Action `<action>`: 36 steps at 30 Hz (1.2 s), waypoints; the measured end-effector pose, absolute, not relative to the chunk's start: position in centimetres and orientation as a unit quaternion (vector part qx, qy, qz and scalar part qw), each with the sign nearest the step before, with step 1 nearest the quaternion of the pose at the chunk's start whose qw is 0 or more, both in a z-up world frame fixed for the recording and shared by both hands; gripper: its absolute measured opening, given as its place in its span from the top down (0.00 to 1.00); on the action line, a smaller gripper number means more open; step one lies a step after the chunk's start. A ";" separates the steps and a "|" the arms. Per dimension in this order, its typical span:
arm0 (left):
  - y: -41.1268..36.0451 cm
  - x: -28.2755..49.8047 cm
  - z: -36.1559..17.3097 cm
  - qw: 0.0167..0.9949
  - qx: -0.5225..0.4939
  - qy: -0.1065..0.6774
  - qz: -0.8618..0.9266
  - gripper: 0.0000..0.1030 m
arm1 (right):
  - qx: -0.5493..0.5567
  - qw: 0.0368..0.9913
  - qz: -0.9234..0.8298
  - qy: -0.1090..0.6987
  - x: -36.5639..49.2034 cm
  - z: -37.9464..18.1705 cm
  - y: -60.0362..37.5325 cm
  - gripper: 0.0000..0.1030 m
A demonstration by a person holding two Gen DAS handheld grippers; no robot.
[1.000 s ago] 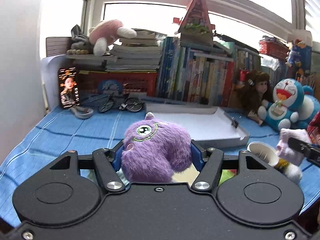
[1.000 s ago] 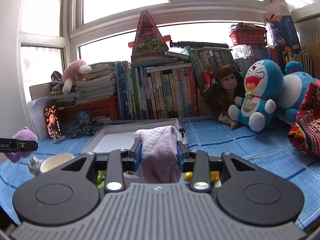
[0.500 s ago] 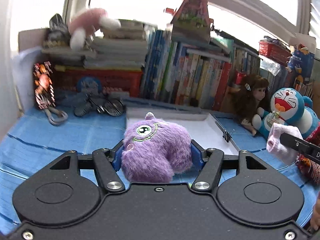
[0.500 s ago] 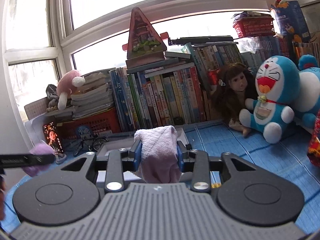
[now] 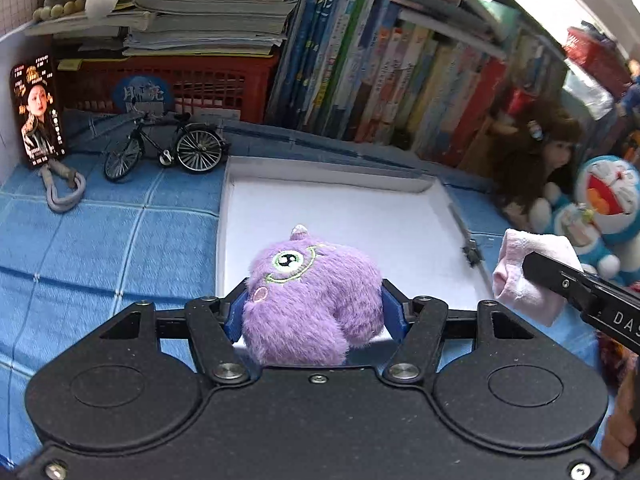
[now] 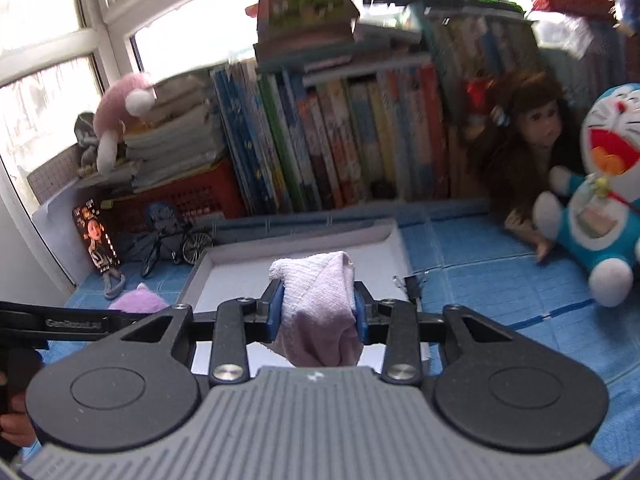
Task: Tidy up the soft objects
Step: 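Lower the plush and sock into the white tray and open both grippers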
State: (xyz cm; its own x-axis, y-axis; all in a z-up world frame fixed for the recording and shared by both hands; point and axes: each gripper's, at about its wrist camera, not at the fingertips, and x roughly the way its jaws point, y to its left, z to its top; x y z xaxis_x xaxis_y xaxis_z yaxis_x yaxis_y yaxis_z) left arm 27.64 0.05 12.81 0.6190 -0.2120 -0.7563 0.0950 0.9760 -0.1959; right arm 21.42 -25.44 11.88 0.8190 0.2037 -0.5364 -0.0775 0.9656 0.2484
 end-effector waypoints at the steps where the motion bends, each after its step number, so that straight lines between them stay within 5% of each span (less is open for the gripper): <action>1: -0.3 28.2 12.5 0.896 -0.063 0.432 -0.084 0.40 | 0.101 0.946 0.073 0.299 22.0 11.6 -25.1 0.60; 36: -2.4 34.8 5.1 0.861 -0.008 0.504 -0.067 0.40 | 0.064 0.905 0.047 0.418 30.2 4.7 -23.6 0.59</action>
State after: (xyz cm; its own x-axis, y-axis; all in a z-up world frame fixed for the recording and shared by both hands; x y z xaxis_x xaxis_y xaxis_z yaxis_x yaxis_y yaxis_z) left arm 34.83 -2.41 5.14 0.4839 -0.1233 -0.8664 0.1077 0.9909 -0.0808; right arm 30.17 -23.62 4.71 0.6466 0.1385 -0.7502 -0.0314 0.9874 0.1552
